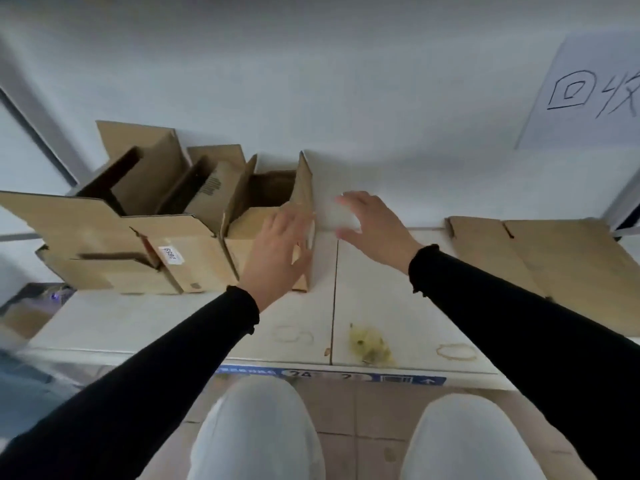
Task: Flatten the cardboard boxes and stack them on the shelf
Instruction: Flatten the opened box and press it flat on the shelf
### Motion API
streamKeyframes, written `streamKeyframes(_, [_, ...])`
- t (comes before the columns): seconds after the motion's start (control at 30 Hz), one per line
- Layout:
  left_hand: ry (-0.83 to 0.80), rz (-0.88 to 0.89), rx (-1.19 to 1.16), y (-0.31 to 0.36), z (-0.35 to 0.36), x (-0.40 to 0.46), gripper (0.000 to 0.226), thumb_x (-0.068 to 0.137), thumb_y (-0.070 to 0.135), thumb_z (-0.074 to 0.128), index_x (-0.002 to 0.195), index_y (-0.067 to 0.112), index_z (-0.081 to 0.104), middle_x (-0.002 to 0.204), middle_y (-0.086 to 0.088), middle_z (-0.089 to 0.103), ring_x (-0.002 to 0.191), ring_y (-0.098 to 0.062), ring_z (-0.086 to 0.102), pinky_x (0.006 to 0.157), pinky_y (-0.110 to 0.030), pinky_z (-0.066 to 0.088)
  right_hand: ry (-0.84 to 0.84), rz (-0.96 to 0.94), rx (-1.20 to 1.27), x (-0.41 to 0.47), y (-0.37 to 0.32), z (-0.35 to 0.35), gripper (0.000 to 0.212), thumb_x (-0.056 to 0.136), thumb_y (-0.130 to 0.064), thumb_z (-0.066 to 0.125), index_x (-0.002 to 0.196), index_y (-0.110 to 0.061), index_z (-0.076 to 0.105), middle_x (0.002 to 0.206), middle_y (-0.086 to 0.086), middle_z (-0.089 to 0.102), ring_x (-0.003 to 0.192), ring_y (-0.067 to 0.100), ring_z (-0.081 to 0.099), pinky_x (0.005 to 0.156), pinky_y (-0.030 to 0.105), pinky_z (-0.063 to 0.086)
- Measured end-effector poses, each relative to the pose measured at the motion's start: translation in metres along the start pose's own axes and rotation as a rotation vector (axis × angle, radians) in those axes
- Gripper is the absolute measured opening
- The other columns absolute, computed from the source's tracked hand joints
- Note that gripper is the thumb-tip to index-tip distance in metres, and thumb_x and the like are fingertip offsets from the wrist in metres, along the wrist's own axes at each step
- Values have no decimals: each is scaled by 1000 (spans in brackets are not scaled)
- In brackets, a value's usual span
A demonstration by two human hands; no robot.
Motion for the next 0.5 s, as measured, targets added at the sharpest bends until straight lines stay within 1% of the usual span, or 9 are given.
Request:
streamKeyframes(0.1, [78, -67, 130, -45, -36, -7, 70, 89, 29, 71, 151, 19, 39, 156, -9, 34, 143, -32, 30, 117, -46, 30, 10, -105, -19, 28, -43, 13, 81, 92, -45, 67, 159, -27, 26, 163, -3, 27, 143, 22, 36, 107, 37, 42])
streamKeyframes(0.17, [64, -174, 215, -75, -50, -2, 79, 86, 31, 71, 153, 21, 32, 156, -10, 34, 144, -35, 28, 119, -51, 28, -23, -161, -69, 46, -64, 24, 83, 92, -47, 67, 160, -27, 23, 166, -4, 22, 142, 20, 39, 104, 38, 46])
streamKeyframes(0.23, [-15, -258, 324, -101, -54, 8, 79, 89, 37, 67, 155, 25, 26, 154, -10, 41, 146, -36, 28, 123, -56, 17, -102, -155, -141, 61, -76, 38, 76, 97, -43, 62, 160, -25, 23, 164, -2, 25, 131, 21, 50, 96, 38, 51])
streamKeyframes(0.27, [-75, -289, 373, -110, -53, 14, 75, 91, 40, 62, 155, 28, 24, 151, -9, 47, 146, -35, 31, 124, -56, 9, -138, -142, -173, 67, -80, 45, 69, 100, -35, 59, 159, -23, 25, 159, 1, 32, 118, 22, 56, 89, 37, 52])
streamKeyframes(0.33, [-169, -329, 458, -122, -52, 23, 59, 97, 38, 52, 152, 32, 30, 134, -3, 63, 136, -29, 48, 124, -56, -2, -140, -126, -240, 74, -82, 55, 57, 100, -9, 55, 153, -17, 36, 141, 6, 45, 84, 20, 55, 71, 32, 46])
streamKeyframes(0.37, [-188, -321, 525, -122, -53, 28, 51, 99, 33, 50, 148, 34, 37, 116, 2, 71, 124, -25, 58, 123, -57, -6, -112, -113, -241, 75, -81, 57, 56, 96, 2, 54, 148, -16, 43, 133, 7, 46, 76, 18, 52, 67, 30, 43])
streamKeyframes(0.43, [-204, -288, 662, -112, -63, 39, 42, 98, 25, 48, 138, 40, 49, 81, 13, 67, 101, -18, 67, 121, -56, -16, -6, -92, -140, 77, -76, 48, 50, 94, 8, 51, 137, -15, 52, 126, 5, 48, 81, 19, 56, 71, 29, 48])
streamKeyframes(0.47, [-187, -276, 668, -106, -69, 44, 40, 99, 24, 47, 135, 41, 52, 72, 14, 63, 97, -17, 68, 120, -53, -18, 66, -86, -60, 78, -74, 37, 43, 96, 6, 48, 133, -16, 56, 124, 3, 49, 87, 18, 58, 77, 28, 50])
streamKeyframes(0.5, [-154, -263, 621, -100, -75, 49, 39, 101, 23, 45, 134, 42, 54, 68, 13, 61, 95, -17, 68, 122, -50, -12, 149, -79, 35, 80, -72, 23, 37, 98, 2, 45, 128, -17, 59, 120, 3, 52, 89, 14, 58, 83, 27, 51])
Point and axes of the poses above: each hand's wrist, its own x-axis towards the middle knuckle, its own z-axis out of the palm, y = z × x, the point moved 1 cm from there along x, towards the middle knuckle
